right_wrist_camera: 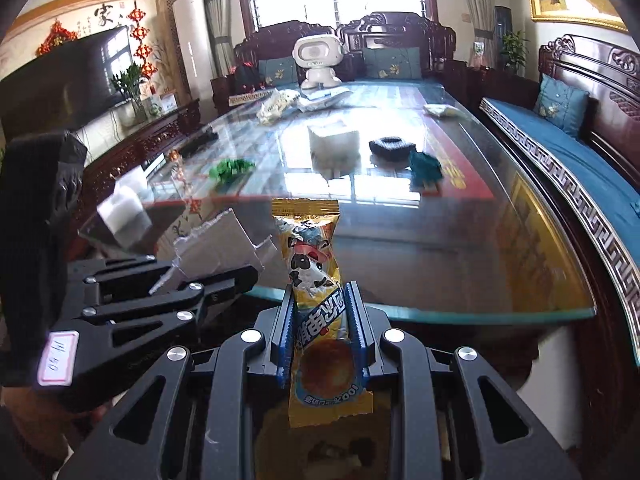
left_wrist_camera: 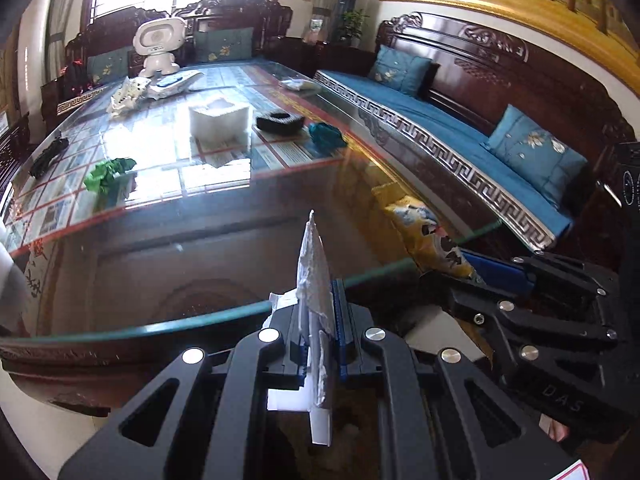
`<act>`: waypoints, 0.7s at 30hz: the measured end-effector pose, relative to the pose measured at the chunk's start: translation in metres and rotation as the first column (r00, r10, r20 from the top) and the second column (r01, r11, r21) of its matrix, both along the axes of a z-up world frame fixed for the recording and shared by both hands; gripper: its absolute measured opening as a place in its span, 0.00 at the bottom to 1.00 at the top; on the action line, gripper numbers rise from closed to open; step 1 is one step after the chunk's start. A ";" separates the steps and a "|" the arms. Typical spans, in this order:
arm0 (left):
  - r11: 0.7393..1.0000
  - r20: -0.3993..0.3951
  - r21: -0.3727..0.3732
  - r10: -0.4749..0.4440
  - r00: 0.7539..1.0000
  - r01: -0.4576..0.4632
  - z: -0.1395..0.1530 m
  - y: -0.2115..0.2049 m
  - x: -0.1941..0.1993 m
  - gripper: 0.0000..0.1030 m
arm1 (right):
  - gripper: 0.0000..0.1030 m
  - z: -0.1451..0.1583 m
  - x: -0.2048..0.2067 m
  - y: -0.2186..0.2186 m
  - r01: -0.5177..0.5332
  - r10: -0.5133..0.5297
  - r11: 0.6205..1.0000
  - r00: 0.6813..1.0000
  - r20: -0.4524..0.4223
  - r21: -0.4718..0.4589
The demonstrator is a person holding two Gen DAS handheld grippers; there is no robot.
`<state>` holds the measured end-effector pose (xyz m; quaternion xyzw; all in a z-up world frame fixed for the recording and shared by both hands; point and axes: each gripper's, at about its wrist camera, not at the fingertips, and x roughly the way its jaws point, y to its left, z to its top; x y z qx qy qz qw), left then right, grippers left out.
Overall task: Collect trash
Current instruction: 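Carry the white paper and yellow wrapper in both grippers down to the yellow bin, then open both grippers over the bin to drop the paper and wrapper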
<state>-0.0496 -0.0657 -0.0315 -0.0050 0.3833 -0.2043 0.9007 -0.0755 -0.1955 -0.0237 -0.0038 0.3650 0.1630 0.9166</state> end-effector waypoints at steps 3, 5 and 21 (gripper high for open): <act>0.999 -0.021 0.014 -0.036 0.999 0.036 -0.015 -0.007 -0.022 0.11 | 0.24 -0.020 -0.020 -0.003 0.007 -0.006 1.000 0.999 -0.038 0.004; 0.998 -0.036 0.027 -0.050 0.998 0.051 -0.026 -0.011 -0.033 0.11 | 0.24 -0.036 -0.034 -0.005 0.009 -0.009 1.000 0.998 -0.066 0.008; 0.992 -0.100 0.043 -0.114 0.988 0.118 -0.066 -0.027 -0.075 0.11 | 0.59 -0.070 -0.089 -0.022 0.072 -0.074 0.997 0.992 -0.097 -0.023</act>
